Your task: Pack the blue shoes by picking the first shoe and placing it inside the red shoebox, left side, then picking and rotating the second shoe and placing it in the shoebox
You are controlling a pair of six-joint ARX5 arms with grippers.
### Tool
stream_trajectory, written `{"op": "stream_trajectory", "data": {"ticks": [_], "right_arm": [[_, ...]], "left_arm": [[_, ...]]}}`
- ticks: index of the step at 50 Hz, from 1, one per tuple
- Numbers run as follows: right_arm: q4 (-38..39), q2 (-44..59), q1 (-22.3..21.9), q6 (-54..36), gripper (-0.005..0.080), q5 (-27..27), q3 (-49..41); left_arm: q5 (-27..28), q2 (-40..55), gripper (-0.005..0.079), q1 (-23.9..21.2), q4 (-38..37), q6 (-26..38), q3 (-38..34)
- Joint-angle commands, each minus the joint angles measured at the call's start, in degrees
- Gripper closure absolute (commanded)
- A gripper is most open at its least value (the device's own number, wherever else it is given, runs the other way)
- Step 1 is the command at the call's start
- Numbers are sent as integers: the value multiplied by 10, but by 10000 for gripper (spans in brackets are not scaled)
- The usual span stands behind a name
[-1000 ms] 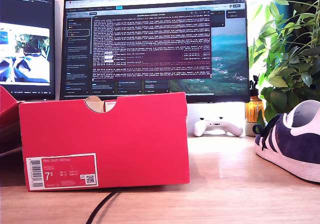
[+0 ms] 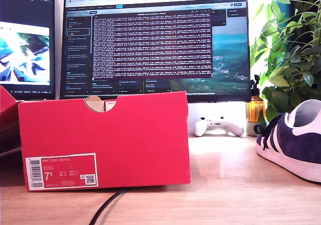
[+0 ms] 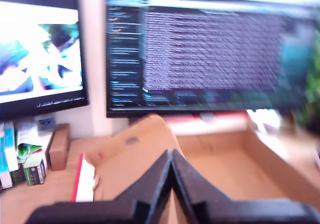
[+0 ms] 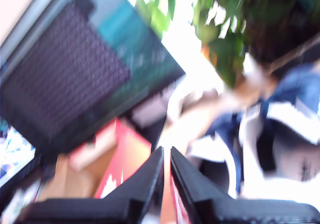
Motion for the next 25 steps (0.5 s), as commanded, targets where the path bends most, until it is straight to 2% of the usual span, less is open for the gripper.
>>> {"op": "stream_trajectory", "data": {"ticks": [1, 12, 20, 25], "right_arm": [[-31, 5, 0, 1, 764, -19, 25], [-131, 41, 0, -49, 763, -29, 96], [-192, 116, 0, -92, 757, -31, 183], [-226, 184, 0, -117, 752, -38, 249]], "left_arm": [[17, 48, 762, -2, -58, 54, 4], [63, 170, 761, -14, -171, 248, 69], [60, 258, 761, -45, -238, 397, 89], [38, 302, 761, -71, -250, 455, 89]]}}
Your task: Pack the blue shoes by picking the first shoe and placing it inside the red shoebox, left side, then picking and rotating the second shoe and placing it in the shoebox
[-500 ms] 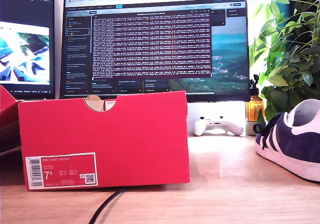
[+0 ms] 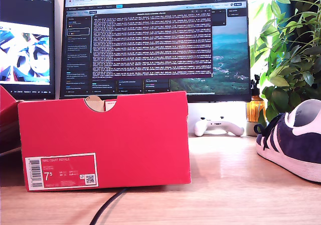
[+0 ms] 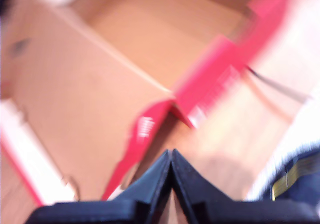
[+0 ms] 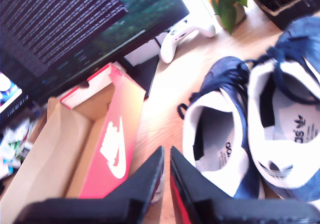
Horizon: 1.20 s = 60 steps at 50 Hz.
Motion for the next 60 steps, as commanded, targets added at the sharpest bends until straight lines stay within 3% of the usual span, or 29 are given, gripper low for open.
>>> {"op": "stream_trajectory", "data": {"ticks": [1, 8, 15, 29, 40, 49, 57, 60], "right_arm": [[-15, 48, 0, -14, 752, -4, 39], [-70, 169, 0, -18, 752, -5, 149], [-107, 291, 12, -78, 752, -6, 234], [-168, 477, 58, -120, 728, -5, 304], [-177, 545, 108, -134, 654, 1, 305], [-175, 559, 131, -136, 600, 3, 305], [-178, 559, 132, -139, 476, 31, 314], [-182, 560, 132, -146, 466, 35, 317]], "left_arm": [[-15, 28, 761, -16, -2, 37, -7], [-66, 87, 761, -53, 10, 87, -7], [-109, 143, 761, -93, 45, 148, -7], [-153, 257, 762, -183, 83, 193, -7], [-223, 327, 762, -236, 158, 199, -7], [-292, 375, 762, -253, 212, 199, -7], [-300, 400, 762, -253, 240, 203, -7], [-298, 404, 761, -253, 242, 203, -7]]}}
